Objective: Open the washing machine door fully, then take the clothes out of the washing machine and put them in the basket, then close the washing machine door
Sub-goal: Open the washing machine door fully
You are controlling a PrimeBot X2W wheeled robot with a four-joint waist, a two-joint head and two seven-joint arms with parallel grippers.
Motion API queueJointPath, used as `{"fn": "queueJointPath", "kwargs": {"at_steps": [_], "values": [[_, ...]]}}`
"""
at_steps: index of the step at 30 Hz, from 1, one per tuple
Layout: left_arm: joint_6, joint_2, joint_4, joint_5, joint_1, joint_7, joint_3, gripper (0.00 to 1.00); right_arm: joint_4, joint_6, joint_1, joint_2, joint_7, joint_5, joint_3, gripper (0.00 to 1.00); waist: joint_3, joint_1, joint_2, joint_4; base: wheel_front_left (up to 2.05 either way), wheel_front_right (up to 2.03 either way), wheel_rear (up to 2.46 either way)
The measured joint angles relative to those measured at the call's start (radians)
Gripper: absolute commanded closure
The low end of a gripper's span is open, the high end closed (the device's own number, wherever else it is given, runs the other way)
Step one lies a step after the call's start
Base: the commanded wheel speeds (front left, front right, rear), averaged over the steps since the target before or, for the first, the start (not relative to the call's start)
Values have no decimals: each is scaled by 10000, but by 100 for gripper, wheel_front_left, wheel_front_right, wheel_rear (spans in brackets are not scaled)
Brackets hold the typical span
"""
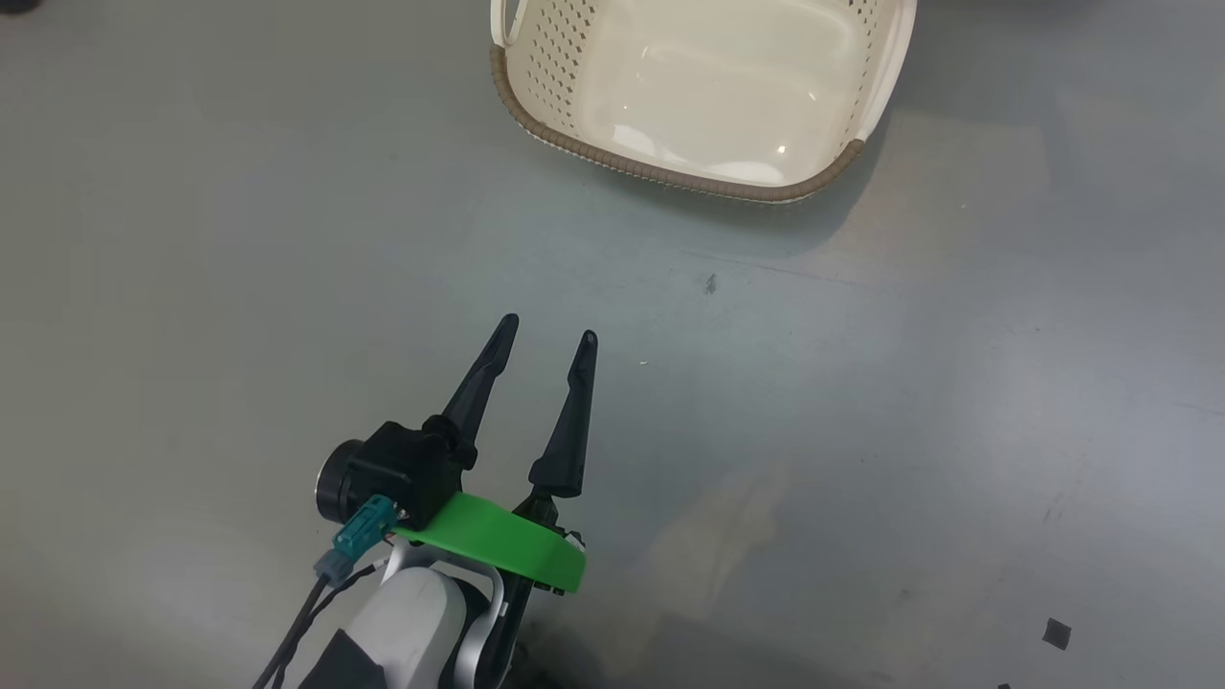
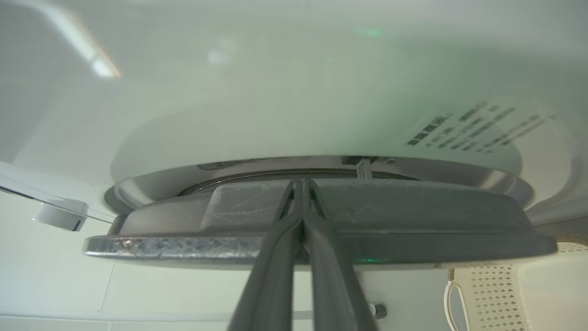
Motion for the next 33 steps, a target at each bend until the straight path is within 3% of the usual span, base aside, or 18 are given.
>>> {"fn": "queueJointPath", "kwargs": {"at_steps": [33], "values": [[0, -6, -171, -408, 1, 0, -67, 0, 2059, -75, -1102, -59, 909, 673, -548, 100, 55, 0, 0, 125, 0, 0, 0]]}}
